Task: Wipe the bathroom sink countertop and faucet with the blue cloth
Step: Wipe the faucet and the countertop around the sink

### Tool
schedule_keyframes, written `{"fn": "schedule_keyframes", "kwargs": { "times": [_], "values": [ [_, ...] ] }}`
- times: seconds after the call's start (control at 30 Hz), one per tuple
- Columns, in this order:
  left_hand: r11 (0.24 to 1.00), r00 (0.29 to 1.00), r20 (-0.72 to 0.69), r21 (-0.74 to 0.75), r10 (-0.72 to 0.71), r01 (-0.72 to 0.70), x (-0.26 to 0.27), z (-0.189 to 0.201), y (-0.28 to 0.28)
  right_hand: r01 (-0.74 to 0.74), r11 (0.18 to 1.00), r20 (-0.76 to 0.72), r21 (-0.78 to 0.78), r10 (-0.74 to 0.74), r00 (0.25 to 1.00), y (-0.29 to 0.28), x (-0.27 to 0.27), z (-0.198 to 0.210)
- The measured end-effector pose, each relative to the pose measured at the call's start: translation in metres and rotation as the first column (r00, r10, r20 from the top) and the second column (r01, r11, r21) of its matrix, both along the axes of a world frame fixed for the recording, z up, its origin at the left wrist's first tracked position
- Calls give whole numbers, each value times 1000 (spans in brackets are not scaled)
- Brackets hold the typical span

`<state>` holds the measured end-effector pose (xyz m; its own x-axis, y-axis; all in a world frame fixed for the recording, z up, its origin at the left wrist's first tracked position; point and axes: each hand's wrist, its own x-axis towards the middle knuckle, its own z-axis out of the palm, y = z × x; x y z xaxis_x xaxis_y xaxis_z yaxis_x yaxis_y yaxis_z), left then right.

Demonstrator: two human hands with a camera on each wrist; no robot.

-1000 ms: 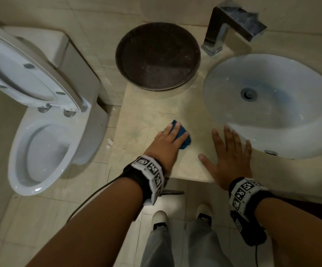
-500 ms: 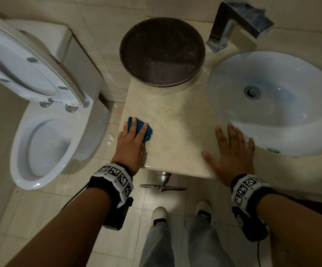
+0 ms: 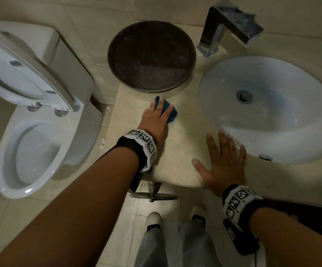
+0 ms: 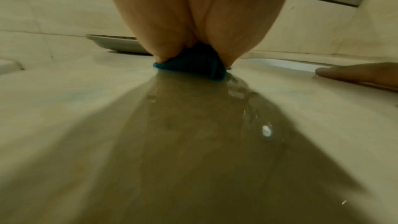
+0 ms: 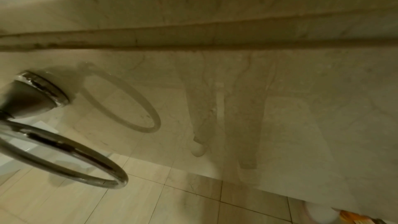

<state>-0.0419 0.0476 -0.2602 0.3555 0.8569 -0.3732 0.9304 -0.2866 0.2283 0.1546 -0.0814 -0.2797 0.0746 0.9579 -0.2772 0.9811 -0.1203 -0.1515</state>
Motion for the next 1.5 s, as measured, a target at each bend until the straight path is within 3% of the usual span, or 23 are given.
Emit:
{"fn": "schedule_keyframes", "kwargs": {
  "times": [0.47,0.67,0.77,0.87,0.93,1.03,1.1,1.5],
  "values": [
    [986,985,55,-12,-165,166,59,0,24,12,999,-30,33,-11,1000,0,0,-1],
    [946,918,239,11,-317,324,54,-3,5,11,998,-33,59,-9,999,0,-1,0],
    [931,895,265,32,-359,364,49,-1,-3,5,999,-10,49,-5,1000,0,-1,0],
    [952,910,281,70,-305,297,37,0,-10,6,999,-15,49,-5,1000,0,-1,-1],
    [982,943,279,95,-183,163,25,-1,-14,8,999,-21,48,-7,1000,0,0,-1],
    [999,992,123,29,33,-37,11,1,-12,9,999,-36,46,-7,999,0,0,0],
    [995,995,41,-7,95,-95,14,3,-5,9,999,-43,47,-7,999,0,0,0],
    [999,997,65,-5,-36,36,62,2,53,33,999,-82,20,-31,996,2,-1,6]
  ]
}}
